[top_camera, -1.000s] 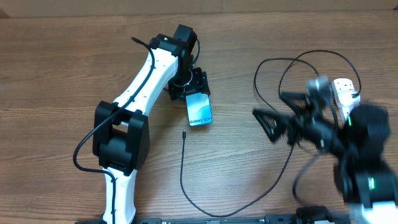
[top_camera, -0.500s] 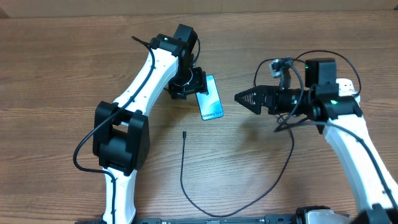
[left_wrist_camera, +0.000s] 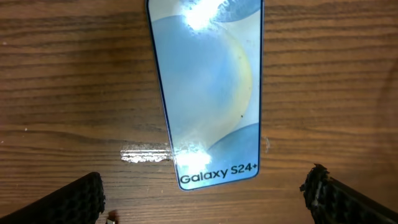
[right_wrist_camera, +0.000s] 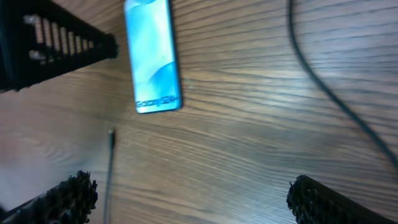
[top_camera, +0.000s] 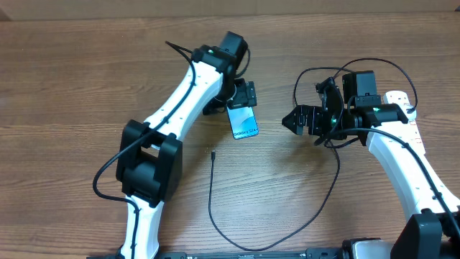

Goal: Plug charger to phone and switch on socket

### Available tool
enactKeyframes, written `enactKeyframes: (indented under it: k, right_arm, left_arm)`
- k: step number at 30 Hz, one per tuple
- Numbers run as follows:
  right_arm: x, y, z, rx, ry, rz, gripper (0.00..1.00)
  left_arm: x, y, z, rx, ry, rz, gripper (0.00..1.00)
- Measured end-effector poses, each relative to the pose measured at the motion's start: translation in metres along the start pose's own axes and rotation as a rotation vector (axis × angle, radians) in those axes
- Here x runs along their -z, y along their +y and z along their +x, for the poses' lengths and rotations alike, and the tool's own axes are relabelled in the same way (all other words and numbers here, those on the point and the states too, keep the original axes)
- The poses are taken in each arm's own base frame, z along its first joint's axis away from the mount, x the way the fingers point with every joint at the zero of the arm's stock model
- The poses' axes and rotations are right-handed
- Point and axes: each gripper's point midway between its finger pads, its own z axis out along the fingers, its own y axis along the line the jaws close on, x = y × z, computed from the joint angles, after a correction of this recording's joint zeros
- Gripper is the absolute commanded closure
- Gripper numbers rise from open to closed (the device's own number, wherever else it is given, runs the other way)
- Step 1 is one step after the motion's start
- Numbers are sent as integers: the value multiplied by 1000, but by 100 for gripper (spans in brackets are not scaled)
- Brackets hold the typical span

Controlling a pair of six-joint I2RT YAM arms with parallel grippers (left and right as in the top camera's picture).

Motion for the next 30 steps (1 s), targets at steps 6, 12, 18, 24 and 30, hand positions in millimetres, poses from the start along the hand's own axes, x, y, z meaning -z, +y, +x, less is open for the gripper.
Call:
enactKeyframes:
  k: [6, 12, 18, 24, 30]
  right_arm:
    - [0, -9, -2, 1, -10, 53, 0]
    - [0, -12, -2, 0, -13, 68, 0]
    - [0, -12, -2, 1, -13, 69, 0]
    - [0, -12, -2, 0, -13, 71, 0]
    - [0, -12, -2, 0, -13, 71, 0]
  left_arm:
    - [-2, -5, -7, 19, -69, -35, 5]
    - [-32, -9, -14, 24, -82, -51, 7]
    - [-71, -2, -7, 20, -30, -99, 8]
    - [-71, 0, -9, 14, -40, -114, 32]
    - [-66, 18, 3, 12, 1, -201, 30]
